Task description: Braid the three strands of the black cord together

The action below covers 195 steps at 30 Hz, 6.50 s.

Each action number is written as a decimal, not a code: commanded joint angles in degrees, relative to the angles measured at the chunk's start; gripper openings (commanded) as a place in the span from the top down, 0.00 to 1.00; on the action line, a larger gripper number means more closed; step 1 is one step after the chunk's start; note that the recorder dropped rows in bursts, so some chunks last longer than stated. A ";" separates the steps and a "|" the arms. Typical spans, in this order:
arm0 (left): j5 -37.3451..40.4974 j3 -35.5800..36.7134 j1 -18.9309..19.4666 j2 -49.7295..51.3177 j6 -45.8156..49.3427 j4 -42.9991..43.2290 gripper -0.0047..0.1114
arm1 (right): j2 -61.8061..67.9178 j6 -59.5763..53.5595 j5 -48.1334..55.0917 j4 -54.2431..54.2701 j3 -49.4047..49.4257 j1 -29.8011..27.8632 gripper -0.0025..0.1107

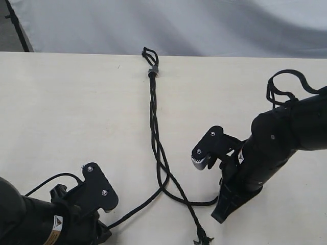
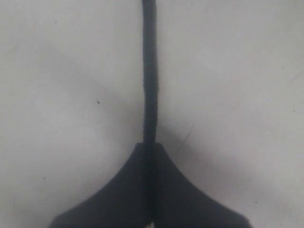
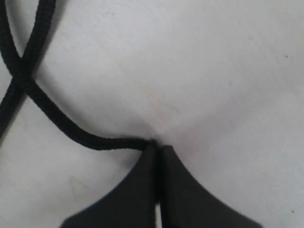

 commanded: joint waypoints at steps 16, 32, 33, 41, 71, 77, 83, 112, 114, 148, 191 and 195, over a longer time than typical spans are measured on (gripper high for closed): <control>-2.19 1.31 -0.13 1.13 -0.39 0.26 0.96 | 0.55 1.02 5.90 1.82 4.32 9.07 0.98; -2.59 1.31 -0.13 1.13 -0.39 0.26 0.87 | 0.39 8.22 4.16 1.67 4.53 9.07 0.60; -2.59 1.31 -0.13 1.13 -0.39 0.26 0.81 | 0.39 8.11 4.16 1.53 4.53 9.07 0.52; -2.59 1.31 -0.13 0.70 -0.61 0.26 0.46 | -7.02 8.00 7.06 0.77 3.40 9.07 0.31; 15.74 1.31 -0.13 -57.53 -0.18 0.39 0.95 | -54.43 11.60 -10.94 -0.56 8.50 9.07 0.31; 15.61 1.31 -0.13 -64.33 -0.18 0.39 0.95 | -54.81 11.71 -11.91 -0.07 8.84 9.07 0.32; 15.49 1.31 -0.13 -66.94 -0.18 0.39 0.95 | -54.81 11.71 -12.73 -0.07 8.84 9.07 0.64; 15.24 1.31 -0.13 -67.08 -0.18 0.39 0.95 | -83.81 17.17 -36.10 1.87 39.75 7.51 0.98; 15.24 1.31 -0.13 -67.08 -0.18 0.39 0.95 | -85.05 18.25 -36.34 1.87 39.75 3.82 0.98; 15.24 1.31 -0.13 -67.08 -0.18 0.39 0.95 | -100.37 24.29 -19.59 1.62 39.75 -32.61 0.98; 3.41 9.19 45.93 -77.01 0.92 0.61 0.95 | -100.37 25.17 -19.58 1.62 39.75 -32.61 0.98; -1.72 9.19 49.54 -77.14 0.92 0.61 0.95 | -100.37 25.17 -19.58 1.62 39.75 -32.61 0.98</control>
